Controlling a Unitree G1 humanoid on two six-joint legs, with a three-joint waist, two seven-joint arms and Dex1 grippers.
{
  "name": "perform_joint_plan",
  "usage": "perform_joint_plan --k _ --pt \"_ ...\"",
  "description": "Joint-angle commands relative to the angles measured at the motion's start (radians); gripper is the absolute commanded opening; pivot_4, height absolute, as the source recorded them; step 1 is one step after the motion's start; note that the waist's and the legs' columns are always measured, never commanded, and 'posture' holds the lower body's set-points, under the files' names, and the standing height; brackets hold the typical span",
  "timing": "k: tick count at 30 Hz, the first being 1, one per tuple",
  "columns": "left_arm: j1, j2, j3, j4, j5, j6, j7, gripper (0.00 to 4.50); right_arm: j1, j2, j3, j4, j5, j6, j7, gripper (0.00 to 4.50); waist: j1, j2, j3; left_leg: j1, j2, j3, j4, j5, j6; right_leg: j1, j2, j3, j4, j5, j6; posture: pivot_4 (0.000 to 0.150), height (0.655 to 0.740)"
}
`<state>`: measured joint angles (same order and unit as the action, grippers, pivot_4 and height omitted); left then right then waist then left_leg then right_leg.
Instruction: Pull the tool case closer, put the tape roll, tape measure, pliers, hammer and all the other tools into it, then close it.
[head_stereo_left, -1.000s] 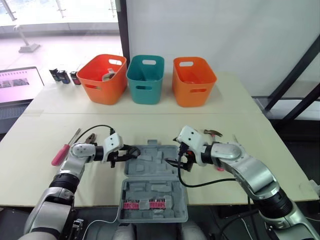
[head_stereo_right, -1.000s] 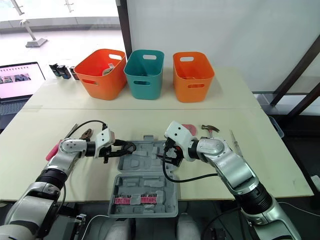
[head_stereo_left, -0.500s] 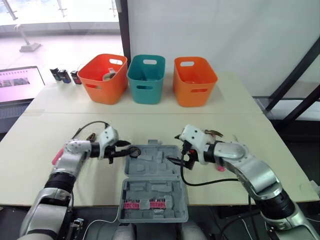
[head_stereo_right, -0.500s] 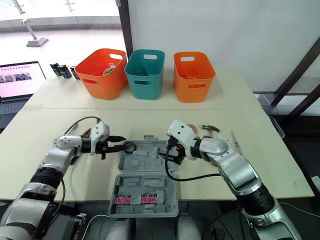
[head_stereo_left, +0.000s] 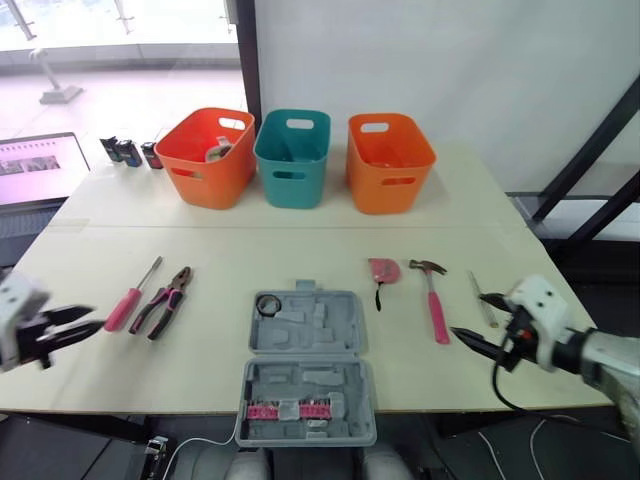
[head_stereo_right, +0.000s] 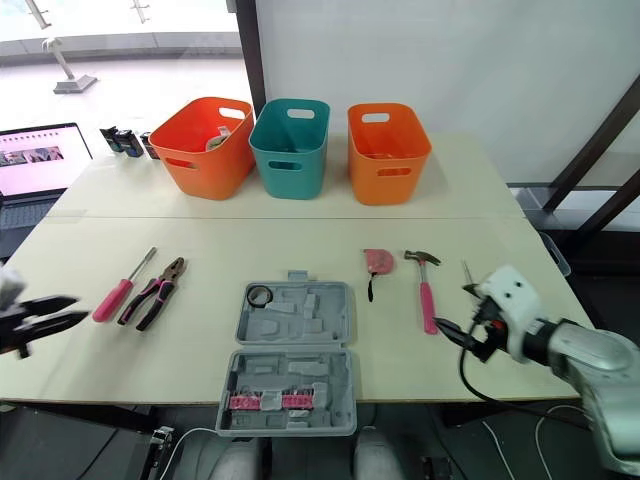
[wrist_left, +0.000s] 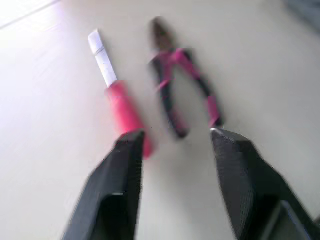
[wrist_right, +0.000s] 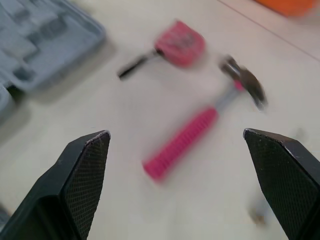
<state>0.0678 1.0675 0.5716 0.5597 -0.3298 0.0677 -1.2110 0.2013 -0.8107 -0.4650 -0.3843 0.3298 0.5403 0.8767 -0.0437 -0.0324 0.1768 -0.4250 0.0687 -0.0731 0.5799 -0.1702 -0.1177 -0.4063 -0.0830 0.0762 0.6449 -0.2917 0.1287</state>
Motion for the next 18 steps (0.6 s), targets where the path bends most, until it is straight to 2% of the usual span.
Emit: perform_joint_plan --k 1,2,5,10,14,18 --pt "0.060 0.051 0.131 0.172 0.002 -0.102 0.056 4.10 0.061 -0.037 -0.134 0.098 0.006 -0.108 0.067 4.50 -0.001 0.000 0.000 0.001 0.000 0.000 0.000 -0.001 -0.002 -0.002 0.000 0.000 -0.002 0.000 0.000 0.150 0.7400" --pt "0.073 0.053 0.142 0.205 0.001 -0.123 0.059 4.42 0.068 -0.040 -0.147 0.125 0.008 -0.132 0.079 4.50 -0.001 0.000 0.000 0.002 0.000 0.001 0.000 -0.002 -0.002 -0.001 -0.001 0.000 -0.004 0.000 0.000 0.150 0.7400" --pt "0.091 0.054 0.157 0.270 -0.005 -0.166 0.065 4.42 0.073 -0.042 -0.156 0.191 0.013 -0.180 0.097 4.50 -0.001 0.000 0.000 0.002 0.000 0.006 -0.003 -0.002 -0.003 0.000 -0.005 0.000 -0.010 0.001 -0.002 0.150 0.7400" --pt "0.095 0.040 0.153 0.276 -0.023 -0.183 0.067 4.42 0.067 -0.042 -0.142 0.246 0.010 -0.227 0.107 4.50 0.001 0.000 -0.001 0.000 0.000 0.008 -0.004 -0.001 -0.001 0.000 -0.005 0.000 -0.014 0.003 -0.004 0.150 0.7400" --pt "0.085 0.004 0.124 0.227 -0.030 -0.172 0.073 4.42 0.077 -0.037 -0.137 0.213 0.024 -0.214 0.102 4.50 0.000 0.001 -0.001 0.000 0.000 0.008 -0.005 0.000 0.000 0.001 -0.005 0.000 -0.013 0.003 -0.004 0.150 0.7400" --pt "0.075 -0.093 0.059 -0.006 -0.064 -0.081 0.082 4.42 0.128 0.005 -0.122 0.015 0.065 -0.110 0.036 4.50 0.004 0.001 -0.001 0.000 0.000 0.008 -0.005 0.000 0.000 0.003 -0.005 0.000 -0.013 0.003 -0.004 0.150 0.7400"
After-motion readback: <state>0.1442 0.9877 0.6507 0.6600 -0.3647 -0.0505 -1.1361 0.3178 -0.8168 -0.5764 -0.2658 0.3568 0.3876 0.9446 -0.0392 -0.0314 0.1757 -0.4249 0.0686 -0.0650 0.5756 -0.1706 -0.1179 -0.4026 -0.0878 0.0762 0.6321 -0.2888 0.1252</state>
